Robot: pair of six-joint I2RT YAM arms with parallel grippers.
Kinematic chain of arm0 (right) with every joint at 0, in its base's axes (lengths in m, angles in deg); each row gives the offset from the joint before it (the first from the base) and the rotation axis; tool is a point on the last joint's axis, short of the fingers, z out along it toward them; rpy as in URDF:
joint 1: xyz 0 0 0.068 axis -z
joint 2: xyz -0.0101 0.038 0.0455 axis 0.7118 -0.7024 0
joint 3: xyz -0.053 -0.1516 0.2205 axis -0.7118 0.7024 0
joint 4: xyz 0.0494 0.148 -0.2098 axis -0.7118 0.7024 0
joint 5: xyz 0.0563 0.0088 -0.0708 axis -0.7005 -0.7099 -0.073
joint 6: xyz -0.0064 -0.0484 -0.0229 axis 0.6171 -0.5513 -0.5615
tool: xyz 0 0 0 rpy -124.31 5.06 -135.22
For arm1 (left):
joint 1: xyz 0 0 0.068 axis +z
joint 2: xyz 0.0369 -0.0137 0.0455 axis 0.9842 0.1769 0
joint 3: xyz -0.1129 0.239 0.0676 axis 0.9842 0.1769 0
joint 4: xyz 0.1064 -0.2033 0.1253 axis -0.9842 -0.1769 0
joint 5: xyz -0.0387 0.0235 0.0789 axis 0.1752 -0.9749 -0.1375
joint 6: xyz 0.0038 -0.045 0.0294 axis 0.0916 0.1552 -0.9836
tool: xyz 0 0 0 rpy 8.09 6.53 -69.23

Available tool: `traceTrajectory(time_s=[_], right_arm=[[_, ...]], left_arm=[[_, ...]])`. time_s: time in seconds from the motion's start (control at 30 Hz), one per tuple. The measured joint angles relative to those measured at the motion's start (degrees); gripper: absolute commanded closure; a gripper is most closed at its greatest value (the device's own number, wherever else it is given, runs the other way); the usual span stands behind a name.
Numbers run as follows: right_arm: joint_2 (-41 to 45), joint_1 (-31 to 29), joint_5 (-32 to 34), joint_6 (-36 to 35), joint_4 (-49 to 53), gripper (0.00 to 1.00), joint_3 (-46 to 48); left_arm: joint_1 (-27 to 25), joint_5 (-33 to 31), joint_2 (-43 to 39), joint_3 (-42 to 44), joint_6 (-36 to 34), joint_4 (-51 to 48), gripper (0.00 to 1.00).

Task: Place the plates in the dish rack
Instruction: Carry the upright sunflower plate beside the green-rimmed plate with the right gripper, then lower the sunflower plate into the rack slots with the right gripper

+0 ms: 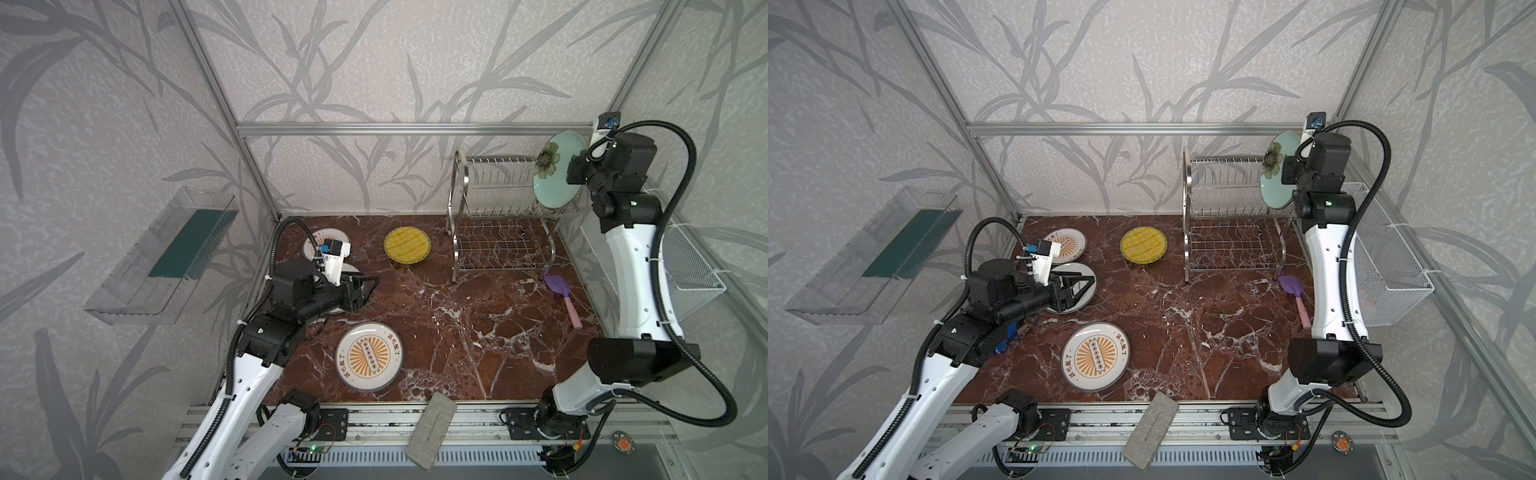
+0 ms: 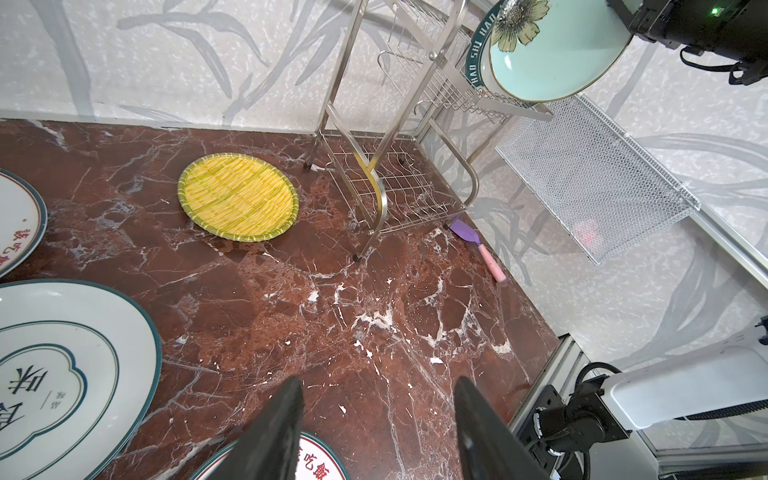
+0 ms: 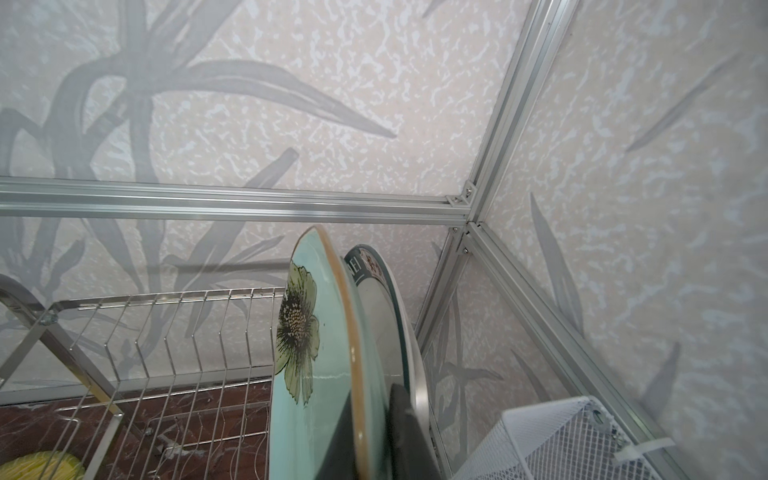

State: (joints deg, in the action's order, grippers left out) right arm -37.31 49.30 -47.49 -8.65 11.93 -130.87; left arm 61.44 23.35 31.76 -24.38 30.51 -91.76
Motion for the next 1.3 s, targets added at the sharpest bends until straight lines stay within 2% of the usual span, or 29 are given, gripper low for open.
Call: traceTrajectory(time_s=[0.3,0.77,1.3], right_arm=[[-3.8,-4.5,5.1,-5.7,0.0,1.0,-4.1],[-9.7,-4.9,9.6,-10.6,0.5,1.0,-10.1],[-12.0,-6.4,11.3,-14.6,0.5,1.0,-11.0]], left_arm=[[0.0,0.0,0.0,0.3,0.0,0.3,0.44],[0.0,0.0,0.0,0.3,-0.1,0.3,0.44],[0.0,0.0,0.0,0.3,-0.5,0.3,0.44]])
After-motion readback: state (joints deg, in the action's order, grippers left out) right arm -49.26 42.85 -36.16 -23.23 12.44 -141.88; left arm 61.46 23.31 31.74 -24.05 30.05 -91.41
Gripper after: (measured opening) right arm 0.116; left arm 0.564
